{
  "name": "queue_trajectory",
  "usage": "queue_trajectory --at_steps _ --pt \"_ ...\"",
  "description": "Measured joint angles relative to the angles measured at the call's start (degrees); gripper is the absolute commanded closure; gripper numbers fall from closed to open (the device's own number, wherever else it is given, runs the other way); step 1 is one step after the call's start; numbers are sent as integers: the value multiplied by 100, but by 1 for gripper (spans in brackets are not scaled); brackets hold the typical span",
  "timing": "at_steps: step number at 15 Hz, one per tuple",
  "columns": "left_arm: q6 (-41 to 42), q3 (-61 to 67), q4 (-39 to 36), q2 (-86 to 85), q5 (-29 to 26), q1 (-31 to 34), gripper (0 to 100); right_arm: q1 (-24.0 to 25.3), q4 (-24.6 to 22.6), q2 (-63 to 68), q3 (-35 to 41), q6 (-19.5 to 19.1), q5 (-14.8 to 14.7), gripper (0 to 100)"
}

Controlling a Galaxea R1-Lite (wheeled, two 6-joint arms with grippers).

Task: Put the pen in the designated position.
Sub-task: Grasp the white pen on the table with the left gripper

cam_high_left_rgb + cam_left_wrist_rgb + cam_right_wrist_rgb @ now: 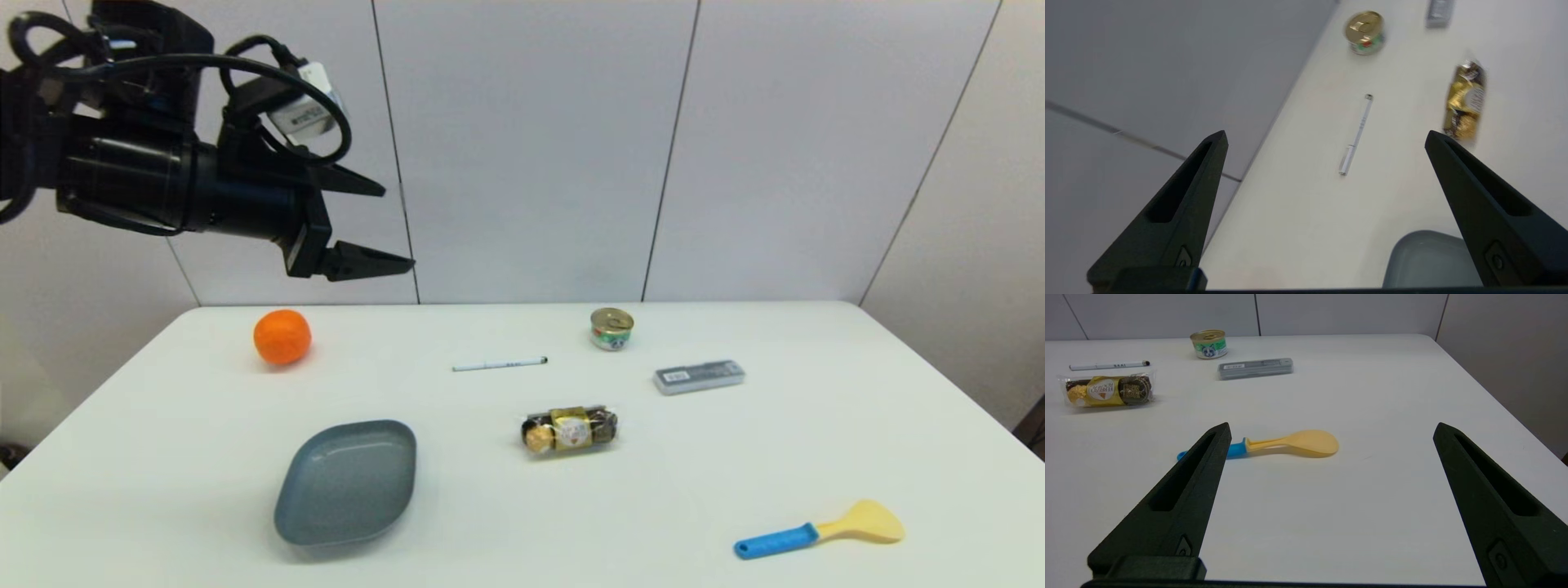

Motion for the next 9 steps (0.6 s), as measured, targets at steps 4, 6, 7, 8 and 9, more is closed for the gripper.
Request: queue_trajectory --at_steps 4,6,7,8,9 --pt "473 -588 394 887 -959 -17 0 0 2 0 0 0 0 0" --pt "492 -723 400 1301 -1502 -33 0 0 0 0 0 0 0 0" --pt "492 -780 395 1470 -1676 -41 0 0 0 0 0 -2 0 0" --pt "492 -833 389 1640 -1838 -52 0 0 0 0 0 -2 0 0" --pt "490 -905 380 1803 -1985 -56 0 0 0 0 0 -2 0 0"
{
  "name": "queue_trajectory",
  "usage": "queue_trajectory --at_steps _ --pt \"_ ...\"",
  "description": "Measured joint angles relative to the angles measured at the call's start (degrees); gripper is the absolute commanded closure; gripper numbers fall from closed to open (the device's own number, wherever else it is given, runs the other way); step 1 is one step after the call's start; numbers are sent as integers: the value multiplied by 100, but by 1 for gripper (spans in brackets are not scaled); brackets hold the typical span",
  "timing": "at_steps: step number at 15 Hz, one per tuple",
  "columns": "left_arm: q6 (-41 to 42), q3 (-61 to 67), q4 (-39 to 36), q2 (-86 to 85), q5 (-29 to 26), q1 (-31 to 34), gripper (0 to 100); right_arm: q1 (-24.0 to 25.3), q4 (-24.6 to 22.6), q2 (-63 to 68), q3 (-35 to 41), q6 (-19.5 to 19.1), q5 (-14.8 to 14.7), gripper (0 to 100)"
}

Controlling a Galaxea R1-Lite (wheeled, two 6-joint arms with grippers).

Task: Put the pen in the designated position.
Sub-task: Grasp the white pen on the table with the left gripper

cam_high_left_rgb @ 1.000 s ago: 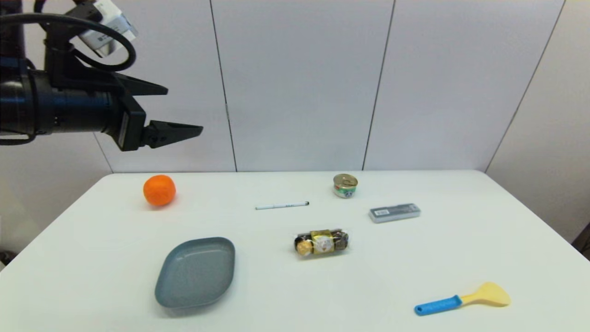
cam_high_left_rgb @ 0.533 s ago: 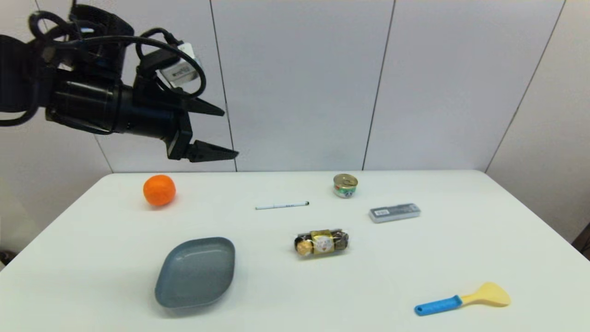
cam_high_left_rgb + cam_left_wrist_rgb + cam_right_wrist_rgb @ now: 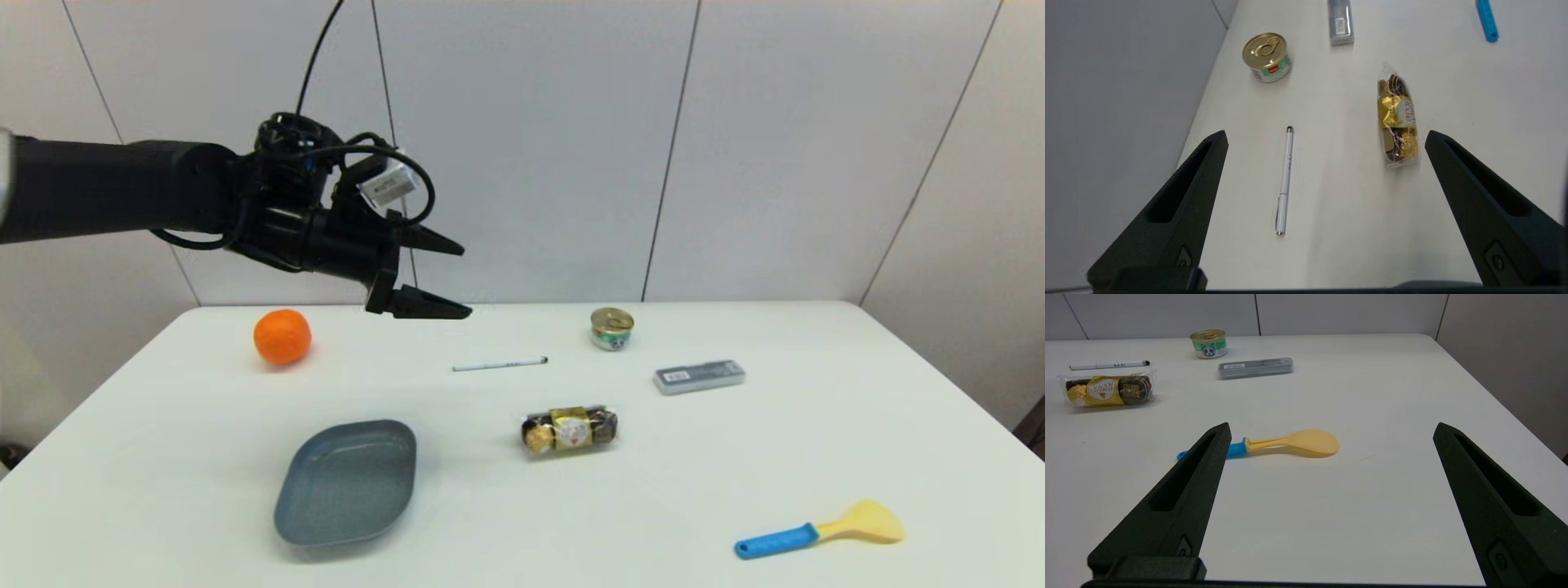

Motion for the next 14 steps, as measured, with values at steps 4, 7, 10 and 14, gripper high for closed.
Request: queue_trajectory --at_steps 4,7,10,14 --pt "4 -477 -5 631 -80 1 0 0 2 0 0 2 0 0" --pt "-20 -789 -5 1081 61 1 0 0 0 0 0 2 0 0" --pt "-41 -885 -7 1428 85 9 0 0 2 0 0 0 0 0" --pt "-60 -892 -91 1831 144 9 0 0 0 0 0 2 0 0"
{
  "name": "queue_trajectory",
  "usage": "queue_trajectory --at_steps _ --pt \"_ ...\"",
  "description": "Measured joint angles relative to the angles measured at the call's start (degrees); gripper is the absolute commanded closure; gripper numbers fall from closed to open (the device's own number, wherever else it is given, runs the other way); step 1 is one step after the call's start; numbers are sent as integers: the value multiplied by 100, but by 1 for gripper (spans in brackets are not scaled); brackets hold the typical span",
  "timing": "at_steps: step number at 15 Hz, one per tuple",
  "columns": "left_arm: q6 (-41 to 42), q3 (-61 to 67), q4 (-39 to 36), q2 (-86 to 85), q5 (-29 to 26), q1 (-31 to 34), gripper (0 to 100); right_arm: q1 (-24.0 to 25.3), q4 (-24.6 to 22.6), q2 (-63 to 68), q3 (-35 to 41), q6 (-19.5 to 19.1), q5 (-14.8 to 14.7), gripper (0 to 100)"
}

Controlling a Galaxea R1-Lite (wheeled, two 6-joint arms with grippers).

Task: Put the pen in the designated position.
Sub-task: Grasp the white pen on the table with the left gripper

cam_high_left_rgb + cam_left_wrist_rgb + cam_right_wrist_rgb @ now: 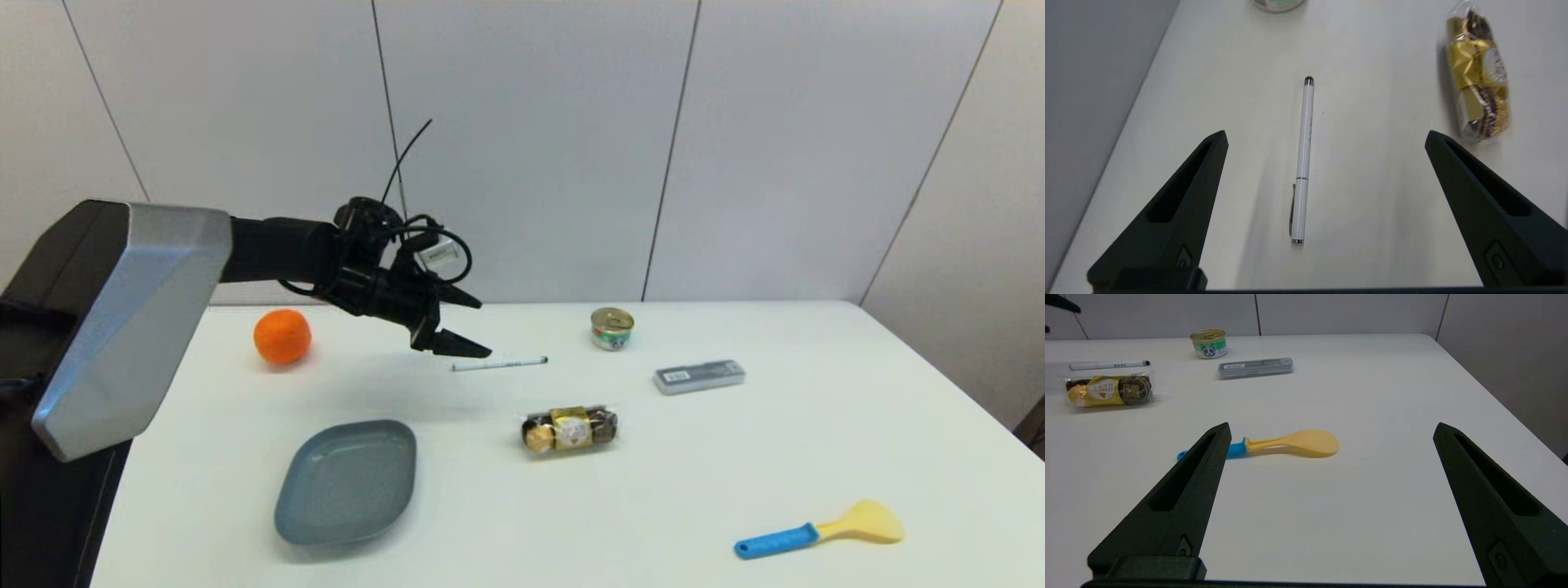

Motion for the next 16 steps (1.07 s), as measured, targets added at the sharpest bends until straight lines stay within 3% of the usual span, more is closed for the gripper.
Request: queue_trajectory --at_steps 10,16 --pt "-229 21 -1050 846 -11 -16 0 0 0 0 0 0 0 0" --pt "-240 82 -1148 925 -56 -29 0 0 0 0 0 0 2 0"
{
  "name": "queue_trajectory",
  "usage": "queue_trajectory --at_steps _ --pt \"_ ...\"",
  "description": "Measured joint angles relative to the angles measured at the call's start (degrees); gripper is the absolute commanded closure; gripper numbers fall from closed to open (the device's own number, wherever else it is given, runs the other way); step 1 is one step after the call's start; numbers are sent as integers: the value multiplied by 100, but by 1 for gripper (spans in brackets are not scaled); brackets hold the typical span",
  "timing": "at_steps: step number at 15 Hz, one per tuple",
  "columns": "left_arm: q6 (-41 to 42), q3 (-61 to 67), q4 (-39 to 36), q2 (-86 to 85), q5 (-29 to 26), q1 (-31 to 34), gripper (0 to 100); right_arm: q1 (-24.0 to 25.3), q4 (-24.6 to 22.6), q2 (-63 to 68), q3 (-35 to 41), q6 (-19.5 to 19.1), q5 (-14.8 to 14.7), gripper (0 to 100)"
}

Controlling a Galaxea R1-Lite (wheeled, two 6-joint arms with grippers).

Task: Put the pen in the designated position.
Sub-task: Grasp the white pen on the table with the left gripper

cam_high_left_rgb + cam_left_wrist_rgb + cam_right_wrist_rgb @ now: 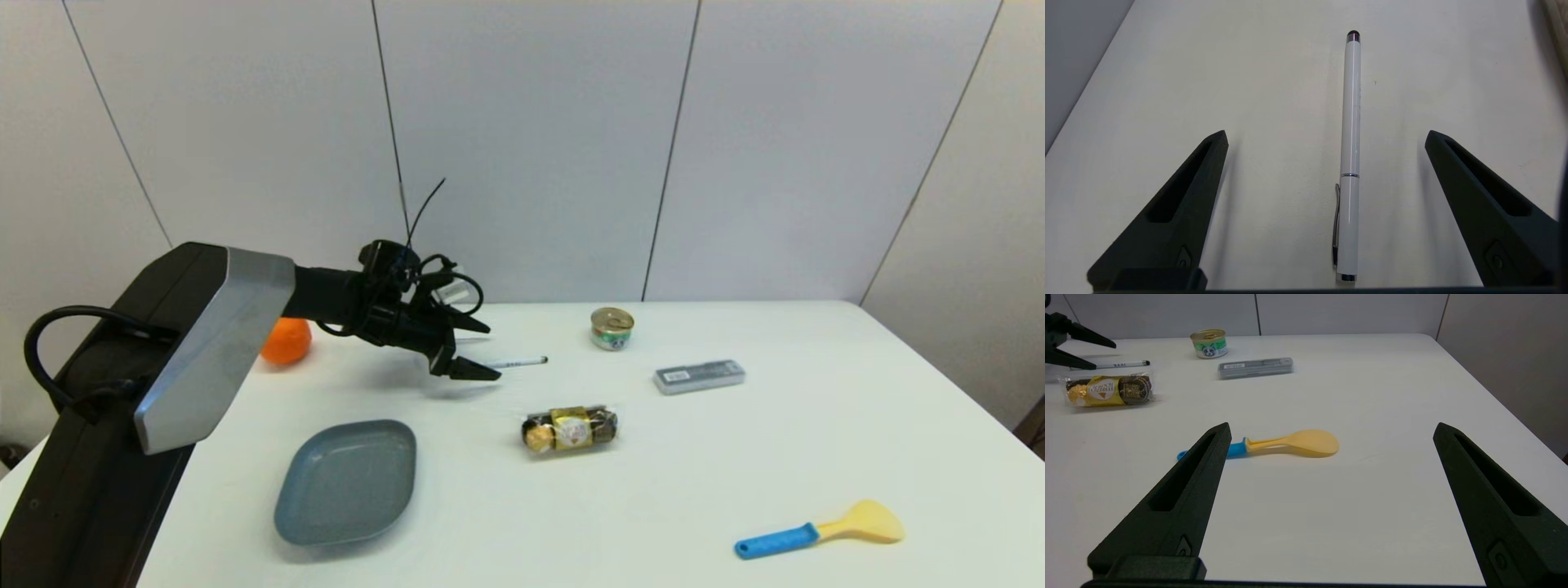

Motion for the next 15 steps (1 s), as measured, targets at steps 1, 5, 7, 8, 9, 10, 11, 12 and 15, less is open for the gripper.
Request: queue_trajectory --at_steps 1,5,7,8,9,10,11,12,15 --pt "5 50 2 -16 -52 -9 0 0 0 0 0 -2 0 0" --pt "46 389 -85 -151 -156 -65 0 0 0 0 0 0 -2 0" --pt "50 572 -354 -196 -156 -72 0 0 0 0 0 -2 0 0" --pt "52 645 -411 -207 -156 -83 0 0 2 0 0 -2 -2 0" --pt "52 684 -425 -217 -156 -95 0 0 2 0 0 0 0 0" --pt "52 703 -455 -218 -158 -106 0 0 2 0 0 -2 -2 0" --pt "52 709 -500 -212 -158 -113 0 0 2 0 0 0 -2 0" --pt "46 709 -530 -204 -158 -119 0 0 2 0 0 -2 -2 0" --pt "46 720 -546 -173 -154 -150 0 0 2 0 0 0 -5 0"
